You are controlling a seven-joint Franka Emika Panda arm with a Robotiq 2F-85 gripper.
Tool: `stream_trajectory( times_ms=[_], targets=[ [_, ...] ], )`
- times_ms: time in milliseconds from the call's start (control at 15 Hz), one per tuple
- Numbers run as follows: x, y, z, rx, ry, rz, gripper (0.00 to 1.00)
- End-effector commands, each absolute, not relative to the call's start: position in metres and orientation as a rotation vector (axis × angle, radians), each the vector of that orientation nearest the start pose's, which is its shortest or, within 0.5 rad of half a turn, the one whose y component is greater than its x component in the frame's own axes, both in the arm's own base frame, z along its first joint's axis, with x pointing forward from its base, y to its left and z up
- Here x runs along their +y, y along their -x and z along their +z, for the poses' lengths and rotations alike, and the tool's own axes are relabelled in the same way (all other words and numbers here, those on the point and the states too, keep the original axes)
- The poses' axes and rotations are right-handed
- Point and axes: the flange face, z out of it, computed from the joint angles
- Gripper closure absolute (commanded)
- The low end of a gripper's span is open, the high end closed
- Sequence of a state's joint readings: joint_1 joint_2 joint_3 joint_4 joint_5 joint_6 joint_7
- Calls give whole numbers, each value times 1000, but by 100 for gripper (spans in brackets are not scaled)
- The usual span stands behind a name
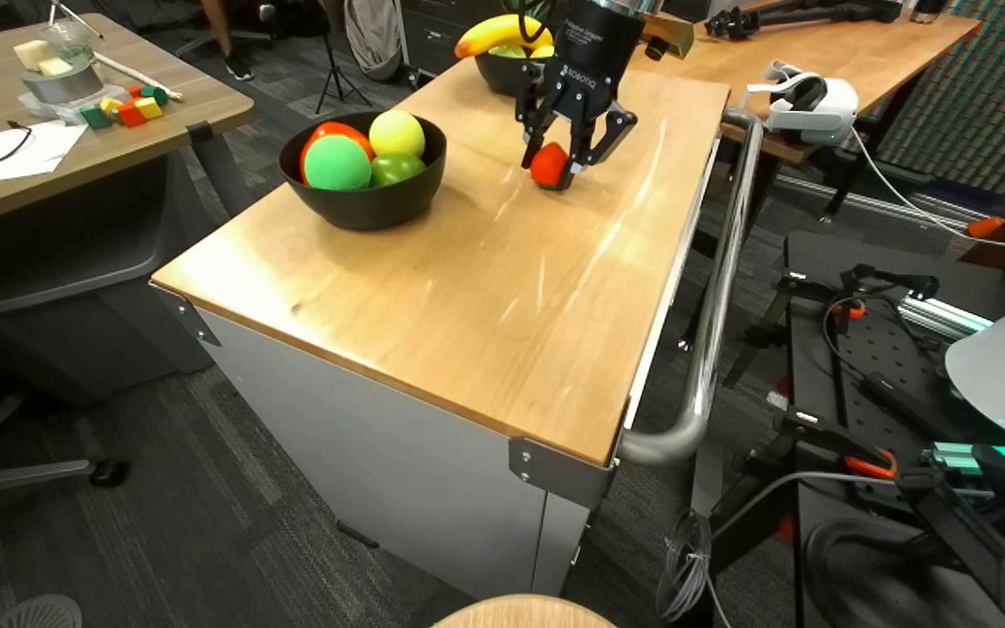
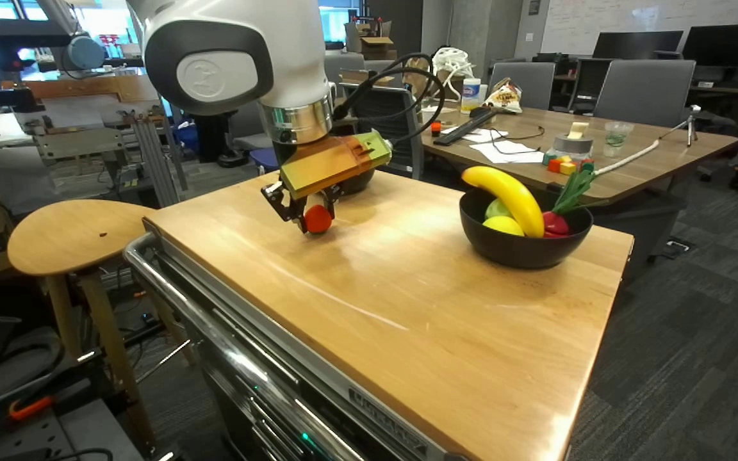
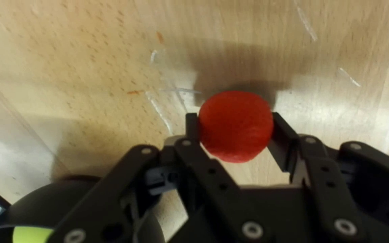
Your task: Pick up all the fruits from the table and put 5 fruits in the bowl to the right and 4 fruits into the bowl to the left
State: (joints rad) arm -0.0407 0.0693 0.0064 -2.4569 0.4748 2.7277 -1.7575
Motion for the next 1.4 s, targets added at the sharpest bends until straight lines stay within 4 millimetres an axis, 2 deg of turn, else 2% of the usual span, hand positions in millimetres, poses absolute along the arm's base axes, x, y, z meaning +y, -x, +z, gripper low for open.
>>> stream_trajectory(
  times_ms=[0, 133, 267, 400, 600, 733, 933, 1333],
  targets=[
    [-32, -498, 295, -1917, 2480, -500, 74],
    [-32, -508, 317, -1946, 2450, -540, 74],
    [-46, -521, 349, -2022, 2443, -539, 74],
    [-74, -537, 388, -2076, 2481, -558, 74],
    [-129, -559, 444, -2070, 2602, -659, 74],
    [-160, -572, 461, -2016, 2682, -721, 74],
    [-188, -583, 450, -1963, 2755, -731, 74],
    [-217, -600, 390, -1917, 2813, -621, 74]
  ],
)
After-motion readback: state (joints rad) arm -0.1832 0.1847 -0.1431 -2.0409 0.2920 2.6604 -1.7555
